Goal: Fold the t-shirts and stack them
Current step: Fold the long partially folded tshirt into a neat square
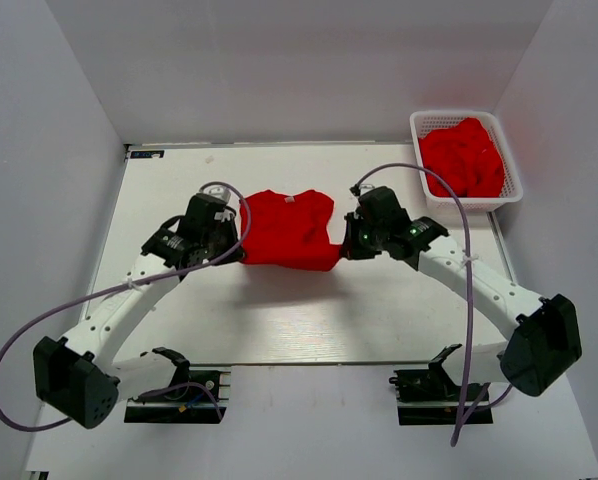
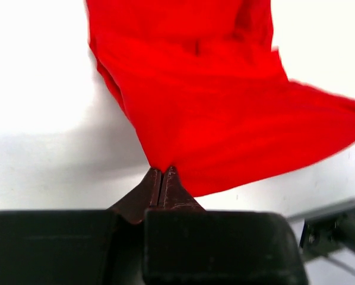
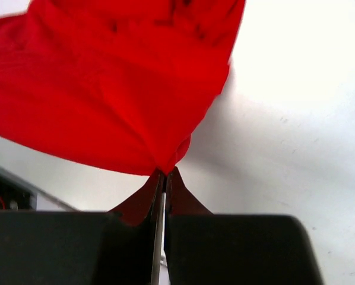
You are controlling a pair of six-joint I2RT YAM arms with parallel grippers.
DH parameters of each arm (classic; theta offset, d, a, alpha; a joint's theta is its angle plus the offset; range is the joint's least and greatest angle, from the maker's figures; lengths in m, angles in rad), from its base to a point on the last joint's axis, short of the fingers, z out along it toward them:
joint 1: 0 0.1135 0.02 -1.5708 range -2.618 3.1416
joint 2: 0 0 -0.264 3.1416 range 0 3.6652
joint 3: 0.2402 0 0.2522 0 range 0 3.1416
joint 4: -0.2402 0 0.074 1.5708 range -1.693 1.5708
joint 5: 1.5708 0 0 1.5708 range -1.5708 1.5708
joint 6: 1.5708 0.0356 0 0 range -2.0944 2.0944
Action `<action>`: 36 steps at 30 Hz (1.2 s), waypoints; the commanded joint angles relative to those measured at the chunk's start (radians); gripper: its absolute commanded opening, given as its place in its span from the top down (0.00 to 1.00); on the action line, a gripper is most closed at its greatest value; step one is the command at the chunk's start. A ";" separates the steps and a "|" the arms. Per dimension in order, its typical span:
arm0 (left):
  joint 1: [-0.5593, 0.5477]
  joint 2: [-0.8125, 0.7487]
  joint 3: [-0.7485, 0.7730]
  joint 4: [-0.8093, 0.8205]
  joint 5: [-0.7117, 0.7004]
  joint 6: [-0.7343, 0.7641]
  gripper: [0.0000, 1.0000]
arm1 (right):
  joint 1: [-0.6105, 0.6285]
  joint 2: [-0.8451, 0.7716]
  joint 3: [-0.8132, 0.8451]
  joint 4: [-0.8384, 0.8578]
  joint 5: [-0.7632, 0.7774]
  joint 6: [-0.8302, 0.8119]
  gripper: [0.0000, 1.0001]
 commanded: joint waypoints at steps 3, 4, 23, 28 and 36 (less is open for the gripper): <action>0.018 0.086 0.173 -0.043 -0.197 0.006 1.00 | -0.016 0.090 0.181 -0.006 0.169 -0.014 1.00; 0.018 0.112 0.184 -0.017 -0.213 0.006 1.00 | -0.017 0.099 0.197 -0.003 0.192 -0.012 1.00; 0.090 0.581 0.588 -0.007 -0.372 0.017 1.00 | -0.149 0.521 0.657 -0.082 0.188 -0.092 1.00; 0.123 0.682 0.674 0.003 -0.351 0.038 1.00 | -0.181 0.605 0.701 -0.088 0.132 -0.087 1.00; 0.153 0.805 0.740 0.083 -0.282 0.083 1.00 | -0.224 0.718 0.804 -0.085 0.079 -0.098 1.00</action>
